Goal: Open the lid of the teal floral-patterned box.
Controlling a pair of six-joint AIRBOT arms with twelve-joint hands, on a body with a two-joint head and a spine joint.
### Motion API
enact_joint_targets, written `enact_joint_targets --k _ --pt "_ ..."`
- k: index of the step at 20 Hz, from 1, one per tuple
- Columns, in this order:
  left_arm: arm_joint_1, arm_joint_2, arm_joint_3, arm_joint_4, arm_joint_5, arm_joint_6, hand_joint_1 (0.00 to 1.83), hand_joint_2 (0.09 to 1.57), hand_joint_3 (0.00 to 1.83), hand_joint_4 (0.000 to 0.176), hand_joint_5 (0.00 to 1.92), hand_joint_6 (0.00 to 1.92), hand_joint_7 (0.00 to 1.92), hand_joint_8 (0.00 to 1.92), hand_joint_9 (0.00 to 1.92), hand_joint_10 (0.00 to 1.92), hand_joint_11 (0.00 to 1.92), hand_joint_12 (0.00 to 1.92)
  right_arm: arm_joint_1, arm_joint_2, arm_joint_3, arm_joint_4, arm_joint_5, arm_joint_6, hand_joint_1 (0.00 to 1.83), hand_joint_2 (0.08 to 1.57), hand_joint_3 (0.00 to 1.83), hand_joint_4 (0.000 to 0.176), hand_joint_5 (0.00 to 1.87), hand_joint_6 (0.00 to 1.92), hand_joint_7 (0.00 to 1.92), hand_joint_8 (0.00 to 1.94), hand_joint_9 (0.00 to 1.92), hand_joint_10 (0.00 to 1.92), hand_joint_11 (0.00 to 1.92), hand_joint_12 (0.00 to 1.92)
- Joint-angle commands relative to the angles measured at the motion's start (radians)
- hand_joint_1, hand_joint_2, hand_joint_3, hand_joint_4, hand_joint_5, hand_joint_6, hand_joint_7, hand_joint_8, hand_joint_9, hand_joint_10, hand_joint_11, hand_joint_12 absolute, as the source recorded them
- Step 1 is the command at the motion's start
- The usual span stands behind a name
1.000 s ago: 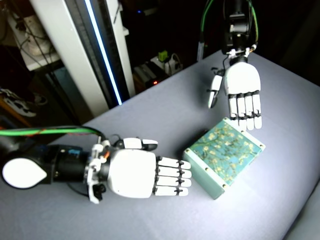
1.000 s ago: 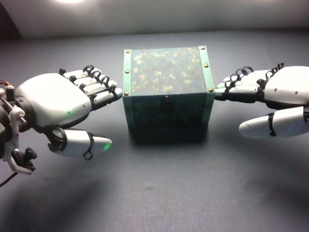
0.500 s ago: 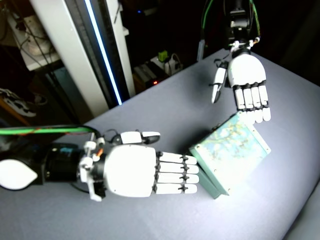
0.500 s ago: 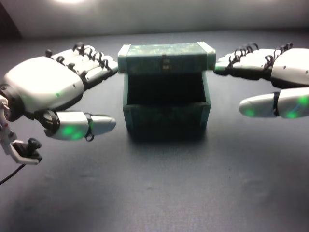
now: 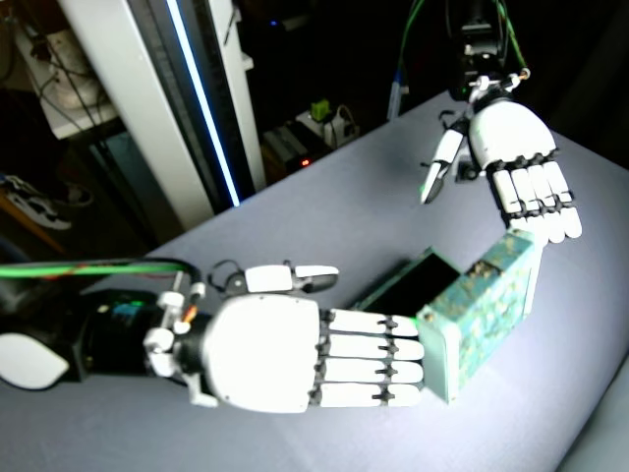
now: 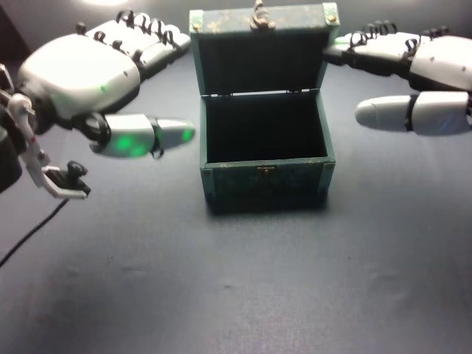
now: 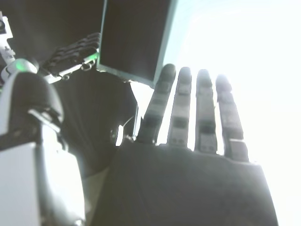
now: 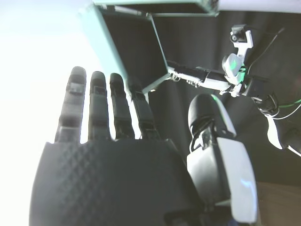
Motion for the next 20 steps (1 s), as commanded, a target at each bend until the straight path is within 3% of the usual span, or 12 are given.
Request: enact_joint_targets --k 1,3,8,14,16,19,20 --pt "-0.015 -0.006 0.005 -0.006 -0.123 0.003 0.0 1.31 0.01 0.0 0.0 0.0 0.0 0.0 0.01 0.0 0.03 0.02 0.023 -0.01 0.007 0.042 0.112 0.004 0.0 1.36 0.01 0.0 0.1 0.01 0.06 0.01 0.04 0.0 0.06 0.04" --pt "-0.027 -0.014 0.013 -0.024 -0.112 0.032 0.02 1.36 0.01 0.0 0.0 0.0 0.0 0.0 0.0 0.0 0.02 0.01 0.042 -0.021 0.024 0.042 0.099 0.004 0.0 1.36 0.01 0.0 0.1 0.01 0.05 0.0 0.0 0.0 0.02 0.02" --pt "-0.067 -0.035 0.063 -0.09 -0.067 0.096 0.0 1.3 0.0 0.0 0.0 0.0 0.0 0.0 0.0 0.0 0.01 0.01 0.084 -0.028 0.053 0.042 0.071 0.004 0.0 1.44 0.01 0.0 0.14 0.01 0.09 0.0 0.07 0.01 0.08 0.06" --pt "-0.063 -0.032 0.084 -0.163 -0.068 0.134 0.0 1.3 0.0 0.0 0.0 0.0 0.0 0.0 0.0 0.0 0.02 0.01 0.099 -0.023 0.076 0.055 0.038 0.004 0.0 1.42 0.0 0.0 0.14 0.0 0.09 0.0 0.07 0.0 0.07 0.06" --pt "-0.034 0.001 0.052 -0.187 -0.131 0.131 0.0 1.29 0.0 0.0 0.0 0.0 0.0 0.0 0.01 0.01 0.04 0.02 0.099 -0.02 0.049 0.086 0.07 0.002 0.0 1.41 0.0 0.0 0.13 0.0 0.08 0.0 0.05 0.0 0.04 0.05" --pt "0.031 0.098 -0.047 -0.192 -0.275 0.116 0.0 1.28 0.0 0.0 0.0 0.0 0.0 0.0 0.0 0.0 0.0 0.01 0.085 0.059 -0.024 0.118 0.144 -0.016 0.0 1.38 0.0 0.0 0.15 0.0 0.11 0.0 0.09 0.01 0.08 0.09" --pt "0.09 0.145 -0.1 -0.197 -0.394 0.078 0.0 1.27 0.0 0.0 0.0 0.0 0.0 0.0 0.0 0.0 0.0 0.0 0.064 0.098 -0.065 0.149 0.197 -0.034 0.0 1.38 0.0 0.0 0.16 0.0 0.13 0.01 0.1 0.01 0.07 0.09"
